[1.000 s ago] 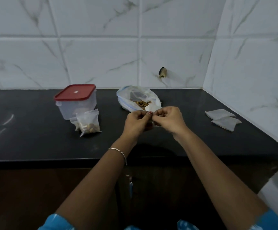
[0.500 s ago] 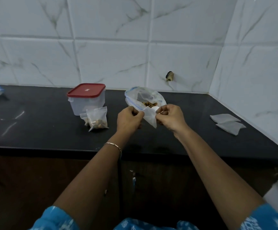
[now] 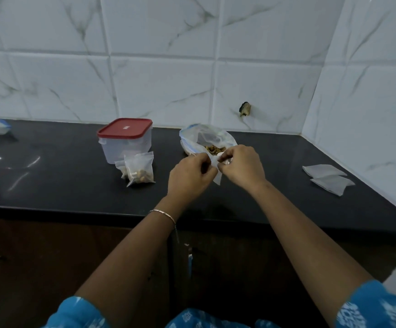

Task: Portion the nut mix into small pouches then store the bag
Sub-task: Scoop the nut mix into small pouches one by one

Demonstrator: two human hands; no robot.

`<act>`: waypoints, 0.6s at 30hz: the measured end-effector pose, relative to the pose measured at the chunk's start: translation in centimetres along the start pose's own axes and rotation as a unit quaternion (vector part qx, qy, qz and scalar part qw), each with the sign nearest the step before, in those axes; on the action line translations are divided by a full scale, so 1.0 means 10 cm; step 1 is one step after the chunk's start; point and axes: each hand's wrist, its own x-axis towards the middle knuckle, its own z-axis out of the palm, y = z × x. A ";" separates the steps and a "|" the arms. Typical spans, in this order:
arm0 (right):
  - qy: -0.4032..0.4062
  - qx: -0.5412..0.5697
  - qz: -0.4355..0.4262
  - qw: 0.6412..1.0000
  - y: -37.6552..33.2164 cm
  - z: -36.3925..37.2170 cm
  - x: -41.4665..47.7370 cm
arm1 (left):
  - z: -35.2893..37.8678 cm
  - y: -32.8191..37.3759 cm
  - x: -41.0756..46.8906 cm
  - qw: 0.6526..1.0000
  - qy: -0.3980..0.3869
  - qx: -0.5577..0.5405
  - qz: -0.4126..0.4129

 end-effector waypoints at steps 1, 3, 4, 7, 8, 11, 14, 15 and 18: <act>-0.004 0.009 -0.006 1.000 0.00 0.02 0.01 | 0.00 -0.02 0.00 0.999 0.005 0.030 0.026; -0.010 0.039 -0.018 0.999 0.02 0.04 0.05 | 0.02 -0.08 0.01 0.996 0.017 0.049 0.072; -0.015 0.058 -0.023 0.998 0.04 0.05 0.07 | 0.05 -0.12 0.02 0.995 0.016 0.045 0.087; -0.062 0.127 -0.039 0.989 0.03 0.03 0.09 | 0.13 -0.21 0.06 0.997 -0.007 0.020 0.073; -0.086 0.147 -0.042 0.985 0.01 0.04 0.09 | 0.14 -0.23 0.09 0.998 -0.012 0.011 0.057; -0.095 0.186 -0.039 0.977 -0.05 0.12 0.11 | 0.15 -0.30 0.20 0.998 -0.024 0.023 0.059; -0.053 0.192 -0.002 0.980 -0.06 0.25 0.21 | 0.17 -0.43 0.33 0.995 -0.031 0.056 0.076; -0.044 0.171 0.010 0.984 -0.06 0.29 0.24 | 0.18 -0.47 0.36 0.994 -0.027 0.063 0.081; -0.020 0.076 0.039 0.996 -0.06 0.39 0.37 | 0.26 -0.64 0.49 0.994 -0.021 0.060 0.084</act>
